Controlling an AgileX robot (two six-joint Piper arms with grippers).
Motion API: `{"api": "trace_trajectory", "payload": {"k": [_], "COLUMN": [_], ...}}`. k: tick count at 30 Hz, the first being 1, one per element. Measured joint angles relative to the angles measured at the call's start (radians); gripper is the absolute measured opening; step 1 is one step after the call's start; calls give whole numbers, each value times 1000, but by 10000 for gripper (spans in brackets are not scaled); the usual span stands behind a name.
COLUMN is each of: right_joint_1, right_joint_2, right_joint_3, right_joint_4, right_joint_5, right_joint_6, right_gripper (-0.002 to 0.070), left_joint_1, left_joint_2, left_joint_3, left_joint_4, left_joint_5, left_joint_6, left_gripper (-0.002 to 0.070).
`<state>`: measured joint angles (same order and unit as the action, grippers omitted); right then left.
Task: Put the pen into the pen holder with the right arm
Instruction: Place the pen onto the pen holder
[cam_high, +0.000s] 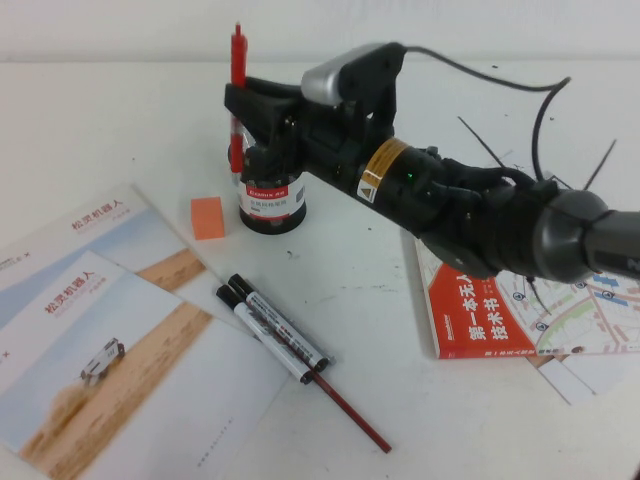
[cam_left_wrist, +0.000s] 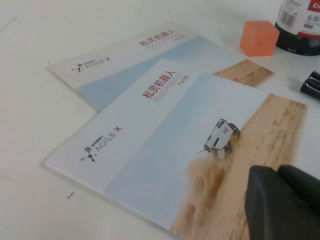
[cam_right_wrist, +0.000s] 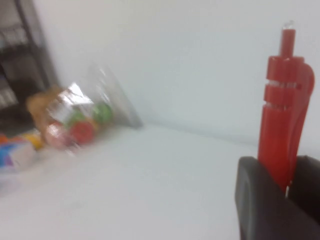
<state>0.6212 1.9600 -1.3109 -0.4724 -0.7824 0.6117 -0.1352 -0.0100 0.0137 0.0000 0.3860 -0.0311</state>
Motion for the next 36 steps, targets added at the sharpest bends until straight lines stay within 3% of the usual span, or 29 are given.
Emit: {"api": "trace_trajectory", "payload": {"k": [11,26,29,34,36], "right_joint_1": [-44,-61,-61,-61,-64], "right_joint_2": [108,240,242,242,237], "right_joint_3": [-133,-162,-162,-163,-163], "right_joint_4": [69,152,155,171,178], "right_joint_5": [98,21,16,6,-1], "right_joint_6": [-236,-265,-265,-265,-265], "right_gripper": [97,102,167,379,391], "left_joint_1": [0,0,0,0,0], "left_joint_2": [0,0,0,0,0], "left_joint_3": [0,0,0,0,0], "left_joint_4": [0,0,0,0,0], "left_joint_5": [0,0,0,0,0], "left_joint_6": [0,0,0,0,0], "left_gripper": [-1,-1,-1,-1,-1]}}
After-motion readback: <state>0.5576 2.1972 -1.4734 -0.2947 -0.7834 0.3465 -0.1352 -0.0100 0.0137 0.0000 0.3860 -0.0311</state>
